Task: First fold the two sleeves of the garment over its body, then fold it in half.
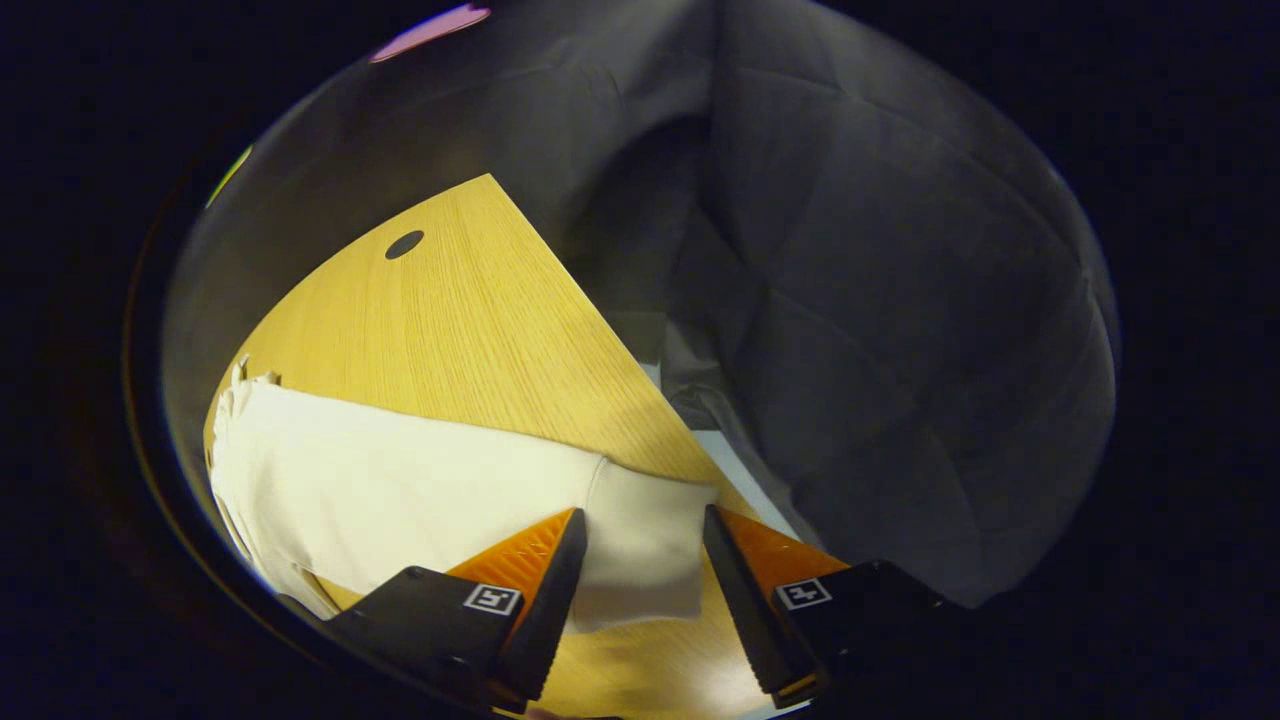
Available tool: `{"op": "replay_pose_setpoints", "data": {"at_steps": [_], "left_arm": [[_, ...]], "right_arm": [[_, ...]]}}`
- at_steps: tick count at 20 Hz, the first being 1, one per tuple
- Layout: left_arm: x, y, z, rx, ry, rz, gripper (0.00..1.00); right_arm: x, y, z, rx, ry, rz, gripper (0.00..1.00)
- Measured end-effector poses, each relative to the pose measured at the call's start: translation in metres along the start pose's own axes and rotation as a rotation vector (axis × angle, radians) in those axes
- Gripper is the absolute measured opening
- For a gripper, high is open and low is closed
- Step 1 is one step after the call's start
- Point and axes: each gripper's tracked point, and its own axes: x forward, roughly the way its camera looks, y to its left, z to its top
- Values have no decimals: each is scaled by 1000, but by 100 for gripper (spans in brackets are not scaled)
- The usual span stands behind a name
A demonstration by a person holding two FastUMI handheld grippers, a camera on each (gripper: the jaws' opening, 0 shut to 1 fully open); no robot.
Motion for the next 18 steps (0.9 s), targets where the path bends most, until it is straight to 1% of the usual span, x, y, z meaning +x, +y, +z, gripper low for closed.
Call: {"op": "replay_pose_setpoints", "data": {"at_steps": [3,4,5,7,8,9,11,13,15,16,17,18], "left_arm": [[-4,2,-6,-7,16,4,98],[-6,5,-9,-1,25,8,98],[-8,8,-11,6,32,14,98],[-12,16,-13,18,32,18,98],[-13,19,-14,22,29,17,98],[-14,23,-15,27,29,14,98],[-16,35,-19,35,26,17,98],[-18,45,-24,27,27,4,100],[-20,57,-31,14,40,-17,100],[-22,64,-32,11,40,-19,100],[-23,72,-34,7,39,-26,100],[-25,79,-35,1,34,-34,100]], "right_arm": [[-4,-3,1,-18,0,-6,63],[-2,-3,3,-15,-3,-10,63],[-2,4,3,16,-8,17,63],[1,4,6,58,-9,19,31],[0,8,5,64,-6,37,29],[-1,5,5,70,-13,30,11],[-5,9,3,107,-3,15,10],[-16,14,5,119,-15,5,10],[-43,22,10,93,-55,2,10],[-56,29,13,81,-73,1,7],[-68,39,15,70,-85,4,10],[-79,52,18,57,-95,11,10]]}}
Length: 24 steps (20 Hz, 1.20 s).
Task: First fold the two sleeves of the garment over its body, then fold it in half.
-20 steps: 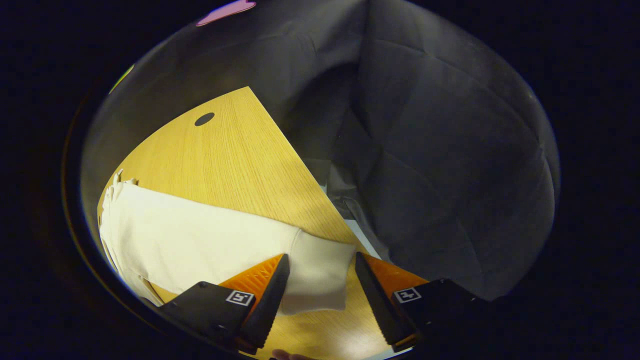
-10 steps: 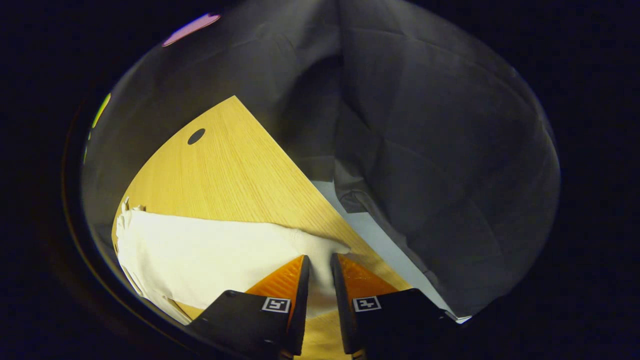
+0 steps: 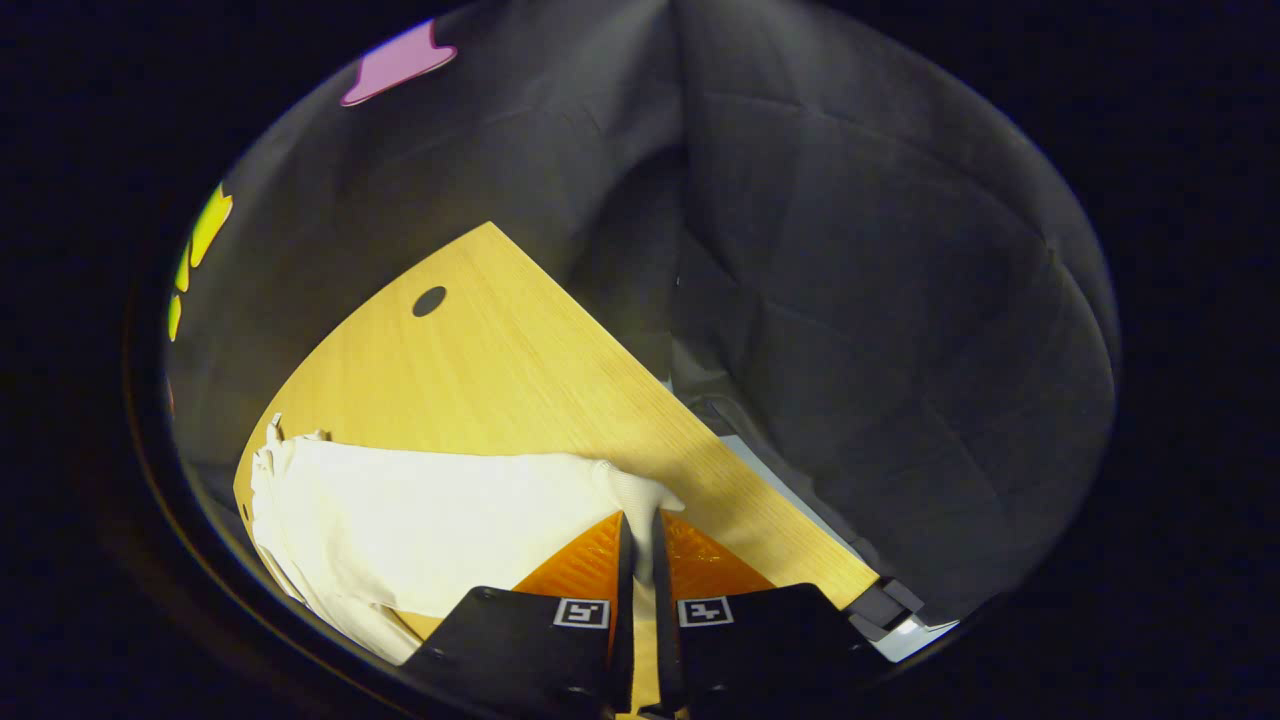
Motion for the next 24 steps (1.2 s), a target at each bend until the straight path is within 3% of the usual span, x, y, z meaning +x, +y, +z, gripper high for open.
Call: {"op": "replay_pose_setpoints", "data": {"at_steps": [5,11,18,24], "left_arm": [[-9,38,-13,-18,6,-48,100],[-14,101,-25,-43,0,-48,100],[-24,173,-58,-28,19,-25,100],[-29,208,-99,-70,72,-9,100]], "right_arm": [[-52,89,7,-70,-51,62,10],[-100,224,-11,-182,-108,182,10],[-152,395,-71,-375,-134,362,10],[-170,511,-142,-499,-86,454,10]]}}
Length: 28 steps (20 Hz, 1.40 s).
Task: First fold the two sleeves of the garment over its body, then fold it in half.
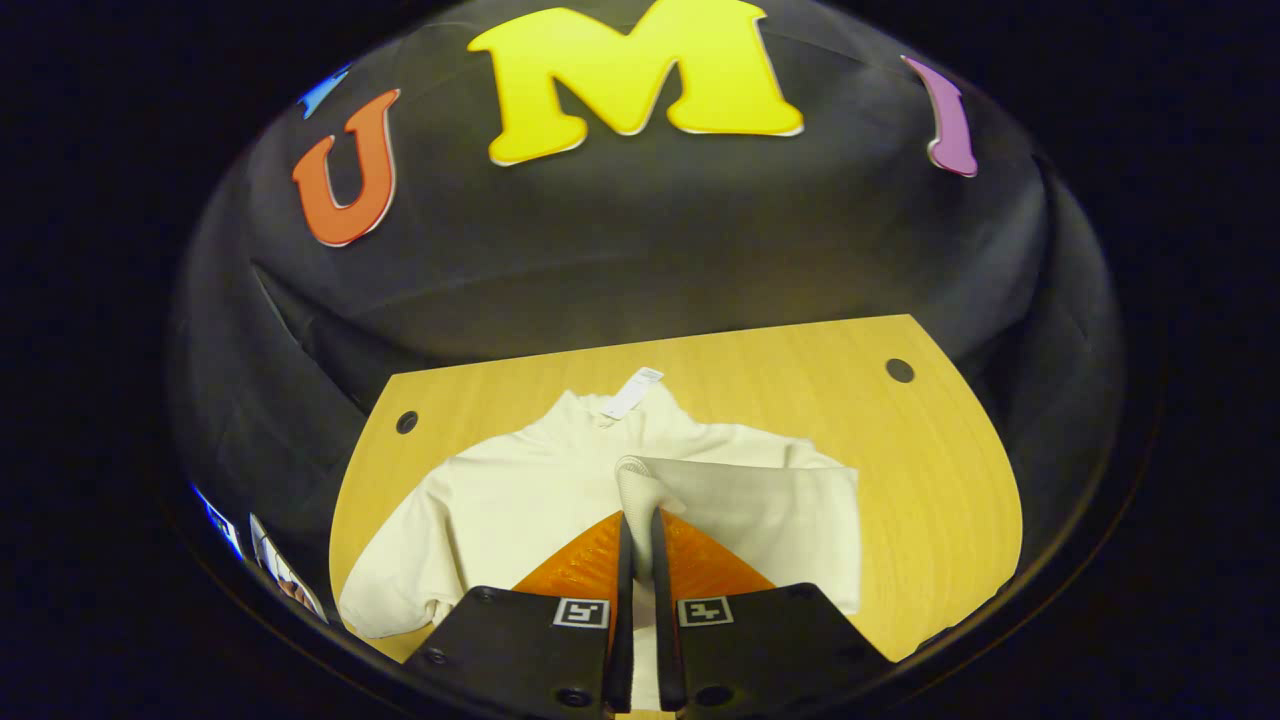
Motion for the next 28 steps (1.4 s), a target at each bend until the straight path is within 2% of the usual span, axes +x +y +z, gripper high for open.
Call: {"op": "replay_pose_setpoints", "data": {"at_steps": [2,7,11,15,18,19,20,21,22,23,24,25,26,27,28], "left_arm": [[1,8,-13,-17,22,11,100],[-1,40,-26,-33,41,73,100],[-5,60,-45,-44,82,117,100],[-9,75,-54,-52,110,161,100],[-15,84,-66,-50,160,200,100],[-14,86,-66,-49,164,210,100],[-13,89,-68,-46,163,219,100],[-13,91,-67,-42,161,227,100],[-12,93,-67,-36,158,239,100],[-12,99,-66,-22,155,258,100],[-12,104,-67,-9,158,279,100],[-14,112,-68,-1,164,304,100],[-15,120,-70,-1,170,325,100],[-16,126,-73,-6,175,344,100],[-15,130,-77,-10,179,352,100]], "right_arm": [[12,44,-8,-38,21,54,10],[55,128,-43,-106,106,124,10],[90,163,-69,-162,150,125,10],[99,174,-76,-185,168,130,11],[100,180,-74,-172,158,152,19],[97,183,-71,-168,153,168,32],[94,182,-69,-172,143,173,29],[89,184,-65,-177,137,181,44],[81,182,-61,-179,128,182,43],[74,183,-58,-169,126,194,53],[62,185,-56,-160,125,217,55],[50,188,-53,-159,122,247,67],[42,183,-48,-173,108,253,74],[33,176,-42,-188,91,253,86],[23,168,-35,-196,60,228,90]]}}
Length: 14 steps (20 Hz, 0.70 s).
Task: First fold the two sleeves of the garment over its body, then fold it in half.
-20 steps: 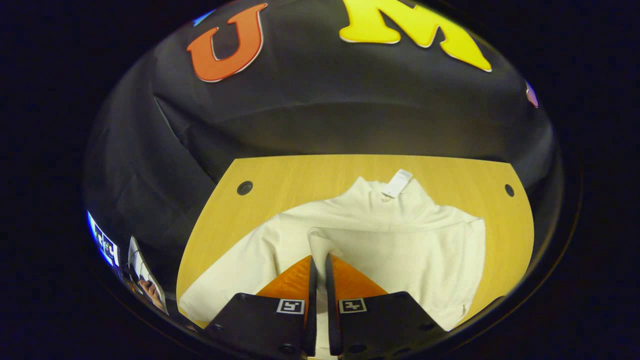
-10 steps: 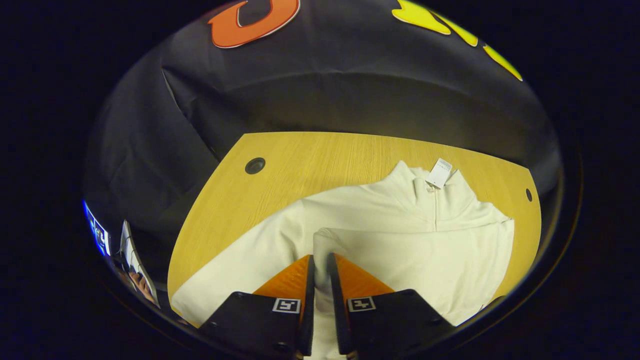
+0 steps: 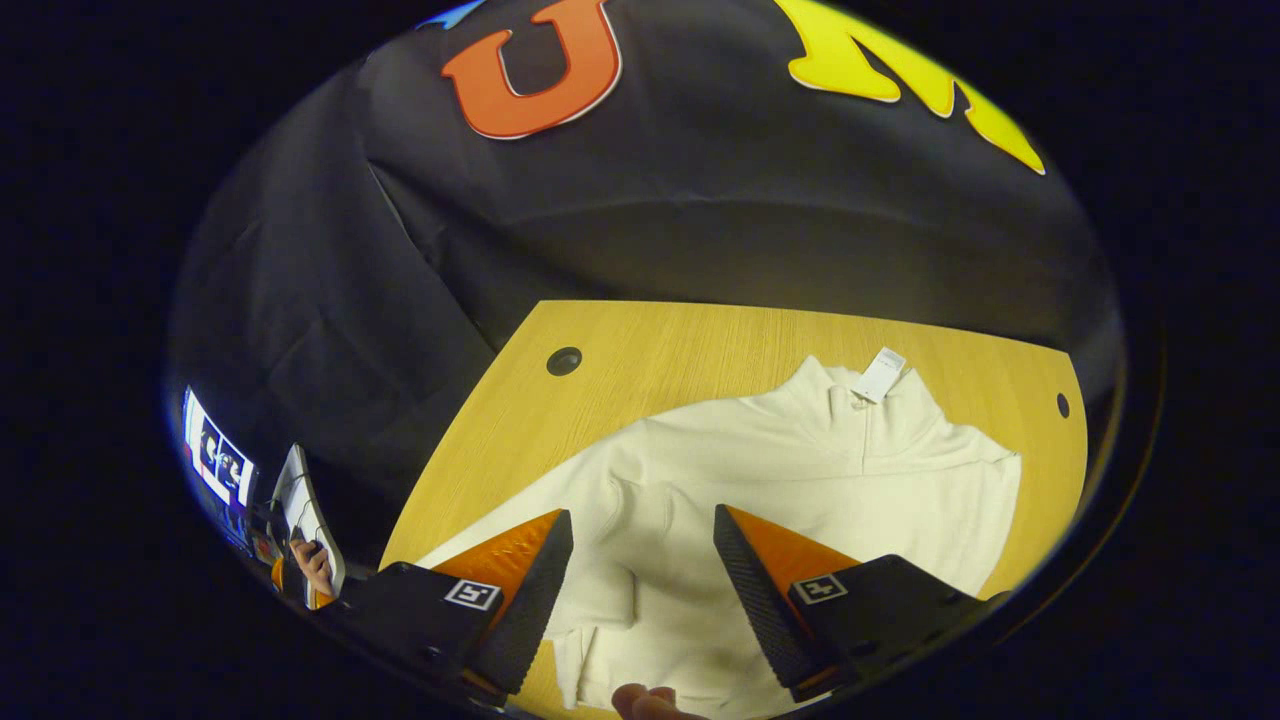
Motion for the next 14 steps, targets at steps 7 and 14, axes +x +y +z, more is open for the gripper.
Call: {"op": "replay_pose_setpoints", "data": {"at_steps": [7,14], "left_arm": [[5,55,-76,-72,197,167,100],[-2,82,-177,-191,544,278,100]], "right_arm": [[-67,-10,-14,-16,-35,56,96],[-90,-12,-65,29,64,103,96]]}}
